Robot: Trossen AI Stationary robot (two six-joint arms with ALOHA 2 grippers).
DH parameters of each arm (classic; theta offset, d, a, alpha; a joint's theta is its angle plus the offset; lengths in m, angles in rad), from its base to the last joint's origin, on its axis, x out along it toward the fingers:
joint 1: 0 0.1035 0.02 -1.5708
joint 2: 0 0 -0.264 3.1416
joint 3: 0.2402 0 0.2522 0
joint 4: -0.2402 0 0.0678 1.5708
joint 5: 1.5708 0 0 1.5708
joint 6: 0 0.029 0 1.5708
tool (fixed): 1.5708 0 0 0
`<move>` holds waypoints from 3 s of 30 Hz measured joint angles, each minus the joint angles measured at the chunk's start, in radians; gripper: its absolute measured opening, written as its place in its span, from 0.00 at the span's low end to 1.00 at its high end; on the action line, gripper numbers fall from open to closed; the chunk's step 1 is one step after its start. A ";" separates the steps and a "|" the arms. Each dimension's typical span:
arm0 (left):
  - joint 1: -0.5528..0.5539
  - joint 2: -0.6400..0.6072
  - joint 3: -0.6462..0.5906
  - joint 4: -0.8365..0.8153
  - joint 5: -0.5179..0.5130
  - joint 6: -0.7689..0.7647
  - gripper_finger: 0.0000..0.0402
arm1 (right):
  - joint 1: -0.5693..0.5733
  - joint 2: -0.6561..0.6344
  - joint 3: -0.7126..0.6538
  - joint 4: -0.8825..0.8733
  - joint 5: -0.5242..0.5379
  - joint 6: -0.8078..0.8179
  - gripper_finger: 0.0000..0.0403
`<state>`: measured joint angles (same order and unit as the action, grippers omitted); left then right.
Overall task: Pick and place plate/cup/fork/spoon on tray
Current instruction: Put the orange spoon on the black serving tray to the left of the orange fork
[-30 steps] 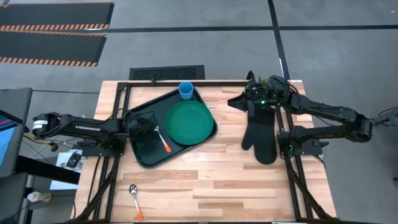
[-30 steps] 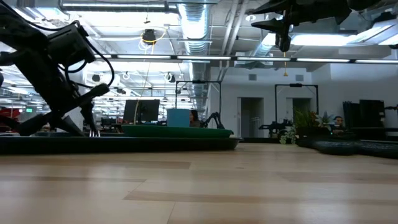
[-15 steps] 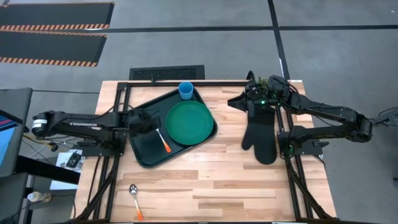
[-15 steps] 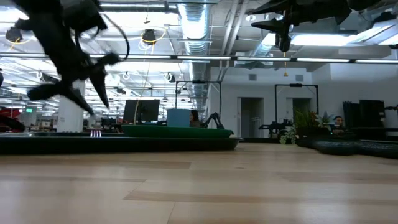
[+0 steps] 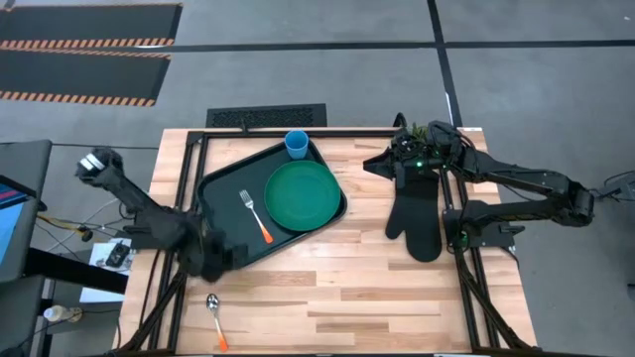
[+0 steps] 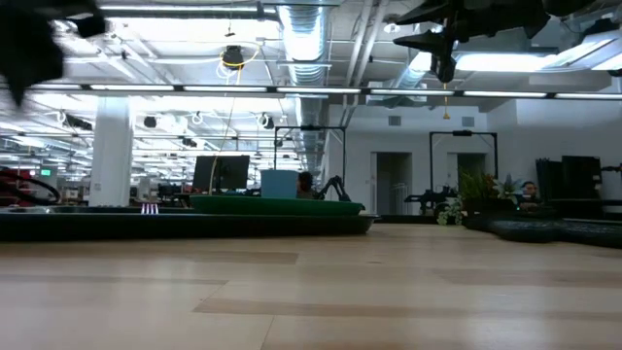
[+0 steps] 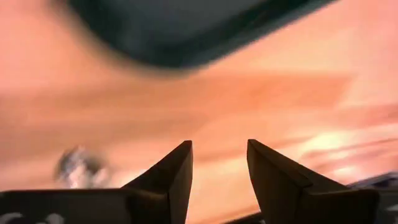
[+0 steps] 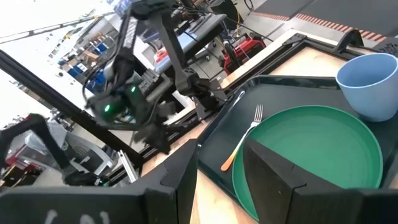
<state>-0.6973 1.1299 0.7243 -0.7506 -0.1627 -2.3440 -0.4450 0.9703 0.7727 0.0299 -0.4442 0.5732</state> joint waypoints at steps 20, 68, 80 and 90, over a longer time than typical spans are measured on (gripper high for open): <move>-0.204 0.670 0.546 -0.261 0.351 -0.058 0.34 | 0.000 0.000 0.000 -0.023 0.012 -0.006 0.38; -0.198 0.705 0.390 -0.049 0.336 -0.030 0.01 | 0.000 0.000 0.000 -0.054 0.000 -0.006 0.38; -0.156 0.672 0.565 0.064 -0.108 0.043 0.00 | 0.013 0.000 0.000 -0.054 0.001 -0.052 0.38; -0.097 0.408 0.440 0.082 -0.798 0.251 0.00 | 0.059 0.000 0.000 -0.041 0.000 -0.076 0.38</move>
<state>-0.7939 1.5377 1.1640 -0.6683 -0.9608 -2.0929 -0.3857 0.9703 0.7727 -0.0106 -0.4444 0.4971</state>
